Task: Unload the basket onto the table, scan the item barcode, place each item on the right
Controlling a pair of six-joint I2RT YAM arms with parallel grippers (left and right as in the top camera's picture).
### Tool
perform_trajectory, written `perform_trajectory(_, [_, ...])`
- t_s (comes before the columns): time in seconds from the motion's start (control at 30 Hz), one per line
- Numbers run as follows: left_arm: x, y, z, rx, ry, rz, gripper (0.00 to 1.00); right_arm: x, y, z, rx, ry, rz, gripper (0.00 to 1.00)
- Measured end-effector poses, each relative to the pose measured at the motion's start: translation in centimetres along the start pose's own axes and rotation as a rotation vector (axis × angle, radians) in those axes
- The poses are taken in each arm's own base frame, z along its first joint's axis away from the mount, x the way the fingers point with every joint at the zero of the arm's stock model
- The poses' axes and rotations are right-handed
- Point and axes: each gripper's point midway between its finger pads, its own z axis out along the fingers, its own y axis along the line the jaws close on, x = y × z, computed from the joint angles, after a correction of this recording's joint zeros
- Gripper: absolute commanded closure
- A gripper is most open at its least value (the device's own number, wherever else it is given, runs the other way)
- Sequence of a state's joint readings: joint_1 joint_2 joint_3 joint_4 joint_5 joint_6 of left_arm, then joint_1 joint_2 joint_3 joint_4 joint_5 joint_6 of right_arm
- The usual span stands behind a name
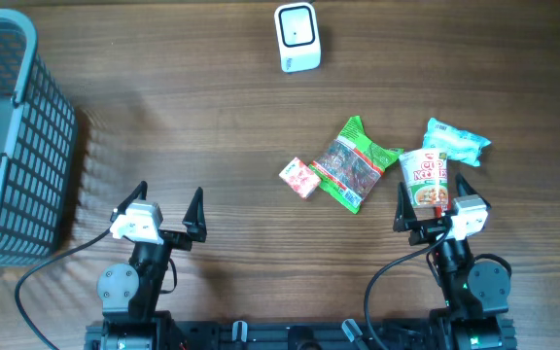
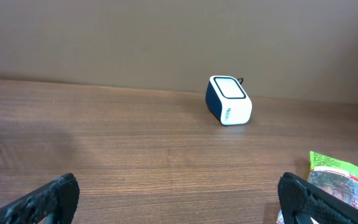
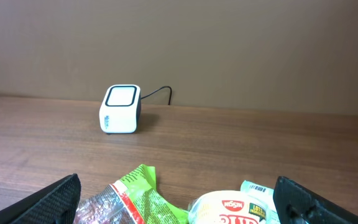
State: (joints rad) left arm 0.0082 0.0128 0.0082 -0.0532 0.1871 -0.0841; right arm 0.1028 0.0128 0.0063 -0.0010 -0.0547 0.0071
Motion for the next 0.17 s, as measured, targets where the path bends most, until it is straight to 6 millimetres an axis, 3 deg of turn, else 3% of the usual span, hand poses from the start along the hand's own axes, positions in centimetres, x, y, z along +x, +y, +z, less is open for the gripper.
perform_trajectory(0.17, [0.00, 0.00, 0.00, 0.000, 0.000, 0.000, 0.00, 0.00, -0.01, 0.00, 0.000, 0.000, 0.000, 0.00])
